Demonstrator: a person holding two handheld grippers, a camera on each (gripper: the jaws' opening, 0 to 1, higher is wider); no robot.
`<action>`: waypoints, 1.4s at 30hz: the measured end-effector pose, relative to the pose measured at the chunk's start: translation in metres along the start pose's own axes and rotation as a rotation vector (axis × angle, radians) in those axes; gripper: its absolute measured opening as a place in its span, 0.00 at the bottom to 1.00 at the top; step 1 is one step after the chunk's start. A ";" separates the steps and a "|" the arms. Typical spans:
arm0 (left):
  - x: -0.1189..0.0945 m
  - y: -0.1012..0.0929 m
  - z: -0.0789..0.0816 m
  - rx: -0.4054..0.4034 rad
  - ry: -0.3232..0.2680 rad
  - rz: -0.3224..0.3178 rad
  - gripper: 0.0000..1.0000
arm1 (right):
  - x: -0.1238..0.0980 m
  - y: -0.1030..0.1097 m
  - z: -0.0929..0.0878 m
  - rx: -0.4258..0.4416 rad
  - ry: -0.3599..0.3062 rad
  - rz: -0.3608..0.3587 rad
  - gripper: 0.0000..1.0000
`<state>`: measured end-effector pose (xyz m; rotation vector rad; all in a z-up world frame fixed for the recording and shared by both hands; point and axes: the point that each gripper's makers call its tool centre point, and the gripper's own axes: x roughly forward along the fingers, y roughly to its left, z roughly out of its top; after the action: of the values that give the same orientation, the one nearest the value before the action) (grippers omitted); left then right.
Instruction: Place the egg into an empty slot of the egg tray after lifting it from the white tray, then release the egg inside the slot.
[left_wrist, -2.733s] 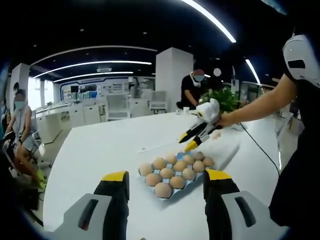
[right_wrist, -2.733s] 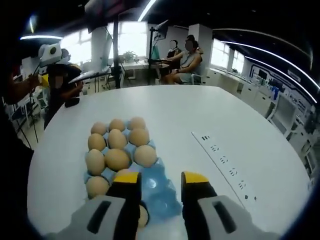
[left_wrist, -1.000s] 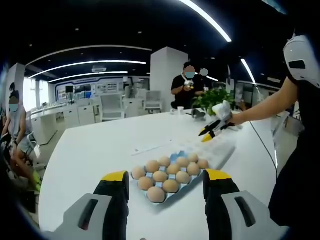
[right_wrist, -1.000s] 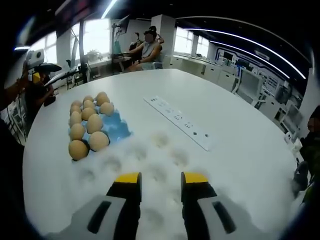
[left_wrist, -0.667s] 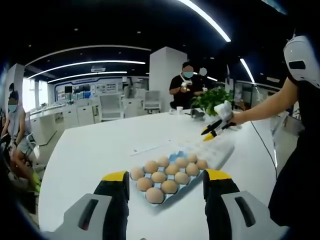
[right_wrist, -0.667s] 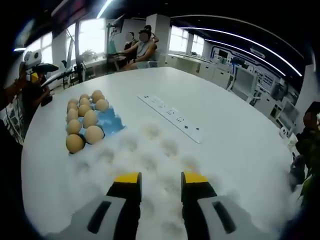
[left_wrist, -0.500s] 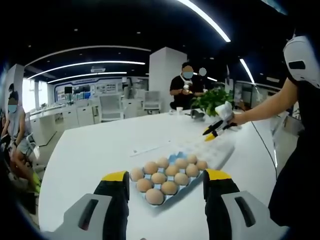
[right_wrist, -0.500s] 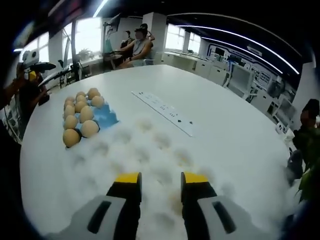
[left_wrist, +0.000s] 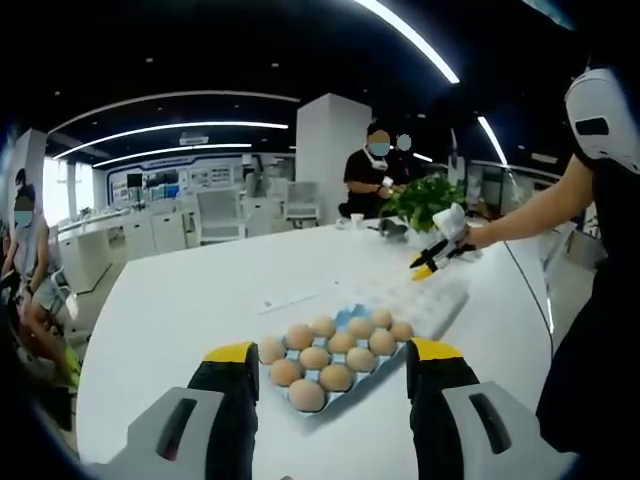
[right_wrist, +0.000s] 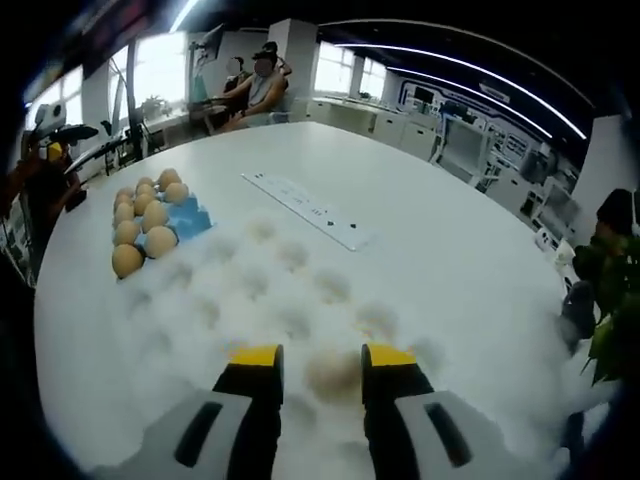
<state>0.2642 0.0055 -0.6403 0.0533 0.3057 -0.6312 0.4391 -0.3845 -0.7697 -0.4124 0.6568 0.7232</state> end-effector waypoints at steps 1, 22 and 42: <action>0.000 0.000 0.000 0.001 -0.001 0.000 0.60 | 0.000 -0.001 -0.001 -0.001 0.004 -0.002 0.31; -0.005 0.005 0.000 0.003 0.009 0.019 0.59 | 0.010 -0.009 -0.015 0.044 0.091 0.060 0.27; -0.005 0.004 -0.003 -0.005 0.006 0.017 0.59 | -0.014 0.000 0.019 0.007 0.042 0.074 0.25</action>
<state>0.2618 0.0126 -0.6418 0.0531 0.3120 -0.6131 0.4389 -0.3806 -0.7470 -0.3990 0.7166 0.7836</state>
